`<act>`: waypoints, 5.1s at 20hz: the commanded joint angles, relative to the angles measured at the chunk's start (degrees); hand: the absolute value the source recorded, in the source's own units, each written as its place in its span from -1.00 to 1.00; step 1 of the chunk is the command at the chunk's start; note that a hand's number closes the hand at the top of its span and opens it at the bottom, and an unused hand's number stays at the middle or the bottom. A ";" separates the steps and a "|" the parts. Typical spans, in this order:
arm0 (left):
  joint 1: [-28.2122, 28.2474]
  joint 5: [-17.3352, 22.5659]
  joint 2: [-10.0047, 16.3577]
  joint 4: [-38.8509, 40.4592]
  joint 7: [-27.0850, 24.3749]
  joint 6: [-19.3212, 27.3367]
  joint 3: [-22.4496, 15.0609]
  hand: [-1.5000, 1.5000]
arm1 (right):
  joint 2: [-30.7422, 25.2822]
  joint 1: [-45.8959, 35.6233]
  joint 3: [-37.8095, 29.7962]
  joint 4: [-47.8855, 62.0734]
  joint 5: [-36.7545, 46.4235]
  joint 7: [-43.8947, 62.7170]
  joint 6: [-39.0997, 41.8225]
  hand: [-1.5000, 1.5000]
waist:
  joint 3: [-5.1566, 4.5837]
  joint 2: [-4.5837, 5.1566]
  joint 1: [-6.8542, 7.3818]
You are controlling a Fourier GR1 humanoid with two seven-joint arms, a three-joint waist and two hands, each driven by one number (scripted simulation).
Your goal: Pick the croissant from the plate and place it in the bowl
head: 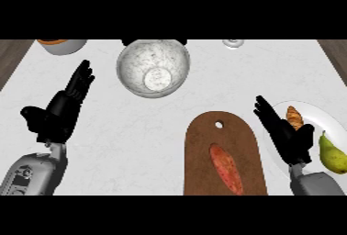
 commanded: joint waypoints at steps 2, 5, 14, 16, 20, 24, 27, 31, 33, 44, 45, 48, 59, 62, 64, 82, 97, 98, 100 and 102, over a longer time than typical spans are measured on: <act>0.28 -2.99 -2.77 -0.33 -0.33 2.16 -1.52 0.00 | -2.72 -0.77 -1.11 0.49 4.88 -0.94 -0.68 1.00 | -1.06 1.25 0.12; 5.63 -1.37 -4.39 0.89 -4.46 2.53 -0.50 0.00 | -5.95 0.65 1.64 -3.18 12.38 1.78 -5.07 1.00 | -1.16 1.16 0.15; 5.22 0.16 -6.53 1.81 -2.51 2.83 -0.74 0.00 | 4.02 8.40 -7.13 -9.91 19.27 -23.54 -32.46 -1.00 | -0.98 0.97 -1.44; 8.07 -0.61 -7.08 -0.94 -1.58 2.43 -3.04 0.00 | 4.00 13.16 -6.19 -14.45 22.37 -25.47 -35.35 -1.00 | -1.05 0.88 -0.94; 4.89 -1.13 -8.01 5.69 -5.64 2.04 -1.07 0.00 | -0.23 12.29 -5.63 -22.60 31.60 -9.65 -38.60 -1.00 | -1.16 1.20 -0.48; 6.74 -1.30 -7.96 0.86 -3.40 1.86 -2.30 0.00 | -4.92 15.16 -7.67 -29.97 39.20 7.42 -36.96 -1.00 | -1.20 1.10 -0.27; 6.59 -0.87 -7.83 2.76 -4.64 1.28 -0.99 0.00 | -9.16 13.74 -9.99 -35.40 39.48 18.32 -28.74 -1.00 | -1.17 1.19 -0.08; 6.25 -1.40 -8.26 1.44 -3.07 1.16 -1.89 0.00 | -8.15 8.08 -8.05 -33.65 40.92 30.15 -22.75 -1.00 | -1.15 1.31 0.39; 8.67 -2.09 -7.83 1.67 -5.51 0.71 -2.10 0.00 | -11.48 8.78 -10.37 -34.07 38.34 33.42 -17.85 -1.00 | -1.15 1.27 0.32; 5.26 -2.88 -9.79 3.31 -3.80 0.04 -0.27 0.00 | -6.83 7.09 -9.45 -30.04 39.38 40.14 -7.65 -1.00 | -1.07 1.24 0.09; 5.17 -4.66 -11.36 4.79 -4.81 1.87 -1.25 0.00 | -5.81 8.18 -10.56 -25.74 37.82 34.18 -8.65 -1.00 | -1.06 1.26 0.07; 8.29 -5.84 -12.06 -0.24 -3.03 2.73 -2.65 0.00 | -5.39 8.12 -13.30 -22.25 35.85 28.15 -7.83 -1.00 | -1.04 1.23 0.29; 6.22 -4.73 -11.65 -0.14 -1.28 -1.13 0.37 0.00 | 1.58 14.46 -17.20 -27.69 33.79 20.32 -6.02 -1.00 | -1.05 1.21 0.08; 3.04 -5.45 -12.21 5.38 -4.28 -0.54 2.46 0.00 | 2.91 13.01 -17.61 -29.32 33.11 21.98 -4.27 -1.00 | -1.06 1.24 0.00; 5.72 -4.94 -11.13 3.02 -5.02 -2.01 2.84 0.00 | 3.50 11.26 -19.50 -23.29 31.99 18.43 -4.53 -1.00 | -1.06 1.25 0.13; 5.96 -6.21 -11.31 -3.65 2.13 -3.07 3.82 0.00 | 5.77 8.07 -23.43 -7.83 35.61 9.34 -6.30 -1.00 | -1.05 1.22 0.21; 3.81 -7.01 -13.78 4.55 -4.02 -3.48 3.93 0.00 | 2.94 0.23 -18.31 6.92 44.69 3.88 -5.11 1.00 | -1.06 1.35 0.25; 5.26 -7.65 -14.10 2.12 -2.16 -3.02 2.82 0.00 | 1.57 0.33 -18.32 7.47 45.37 2.08 -4.79 1.00 | -1.05 1.30 0.38; 9.45 -7.16 -13.88 -0.41 -4.42 -3.21 3.11 0.00 | 4.87 2.41 -15.08 6.30 48.56 2.18 -7.56 1.00 | -1.06 1.22 0.53; 7.13 -6.45 -12.99 0.74 -3.28 -4.43 3.96 0.00 | 5.95 4.51 -14.46 2.54 48.55 3.10 -7.29 1.00 | -1.07 1.20 0.17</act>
